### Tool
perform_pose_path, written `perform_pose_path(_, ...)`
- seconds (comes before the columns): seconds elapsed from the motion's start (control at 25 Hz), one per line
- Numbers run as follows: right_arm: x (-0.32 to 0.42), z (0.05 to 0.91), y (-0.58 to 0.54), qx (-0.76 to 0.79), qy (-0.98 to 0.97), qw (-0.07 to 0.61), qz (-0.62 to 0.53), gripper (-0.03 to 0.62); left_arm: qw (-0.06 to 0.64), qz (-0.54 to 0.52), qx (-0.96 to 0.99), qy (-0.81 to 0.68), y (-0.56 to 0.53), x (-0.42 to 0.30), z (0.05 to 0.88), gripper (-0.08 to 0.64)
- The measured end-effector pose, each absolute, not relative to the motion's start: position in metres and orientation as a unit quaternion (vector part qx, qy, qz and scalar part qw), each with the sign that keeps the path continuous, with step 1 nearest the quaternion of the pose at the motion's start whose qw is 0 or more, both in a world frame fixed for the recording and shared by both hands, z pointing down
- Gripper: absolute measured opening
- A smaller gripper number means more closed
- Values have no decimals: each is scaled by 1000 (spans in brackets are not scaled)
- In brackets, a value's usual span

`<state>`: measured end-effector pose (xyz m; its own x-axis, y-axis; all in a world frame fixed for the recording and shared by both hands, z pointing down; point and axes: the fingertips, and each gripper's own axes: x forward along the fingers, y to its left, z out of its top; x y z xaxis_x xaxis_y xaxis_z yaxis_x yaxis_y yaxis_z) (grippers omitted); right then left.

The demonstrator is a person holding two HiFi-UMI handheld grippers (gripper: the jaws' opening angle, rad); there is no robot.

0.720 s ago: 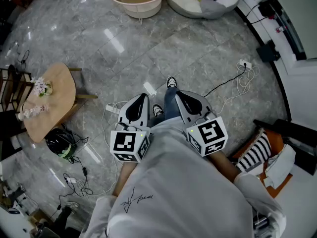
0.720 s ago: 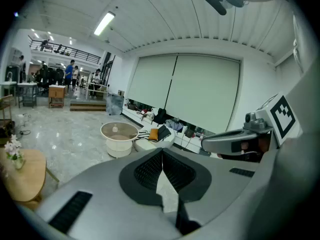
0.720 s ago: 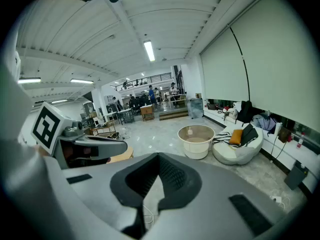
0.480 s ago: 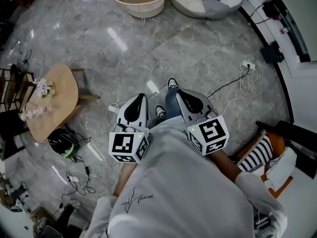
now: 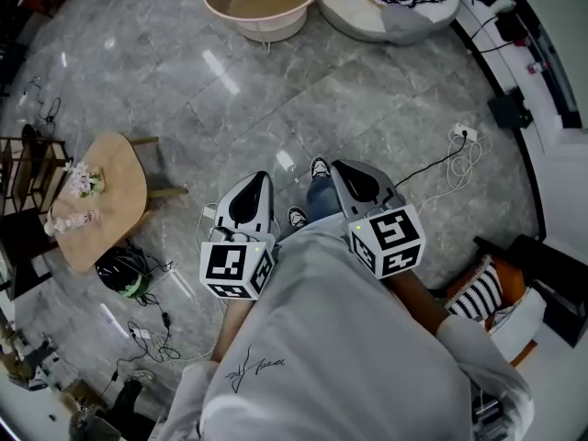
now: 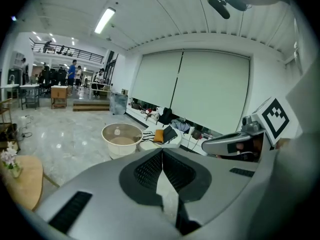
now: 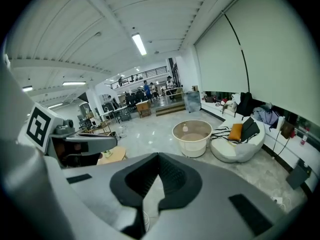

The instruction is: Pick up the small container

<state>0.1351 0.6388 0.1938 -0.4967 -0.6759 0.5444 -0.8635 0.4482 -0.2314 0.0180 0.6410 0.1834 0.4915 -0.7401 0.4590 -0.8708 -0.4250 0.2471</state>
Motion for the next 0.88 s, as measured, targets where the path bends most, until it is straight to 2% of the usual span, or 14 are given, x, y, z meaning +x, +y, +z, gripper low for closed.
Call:
perform_pose_path(0.24, 161, 197, 590, 458, -831, 190, 254, 15, 229, 165, 834, -474, 595, 43, 186, 18)
perform_pose_path(0.56, 200, 200, 538, 455, -836, 150, 267, 15, 223, 175, 828, -483, 547, 77, 187, 18)
perform_pose_path(0.88, 224, 211, 510, 434, -839, 152, 291, 15, 223, 181, 823, -490, 519, 103, 184, 18)
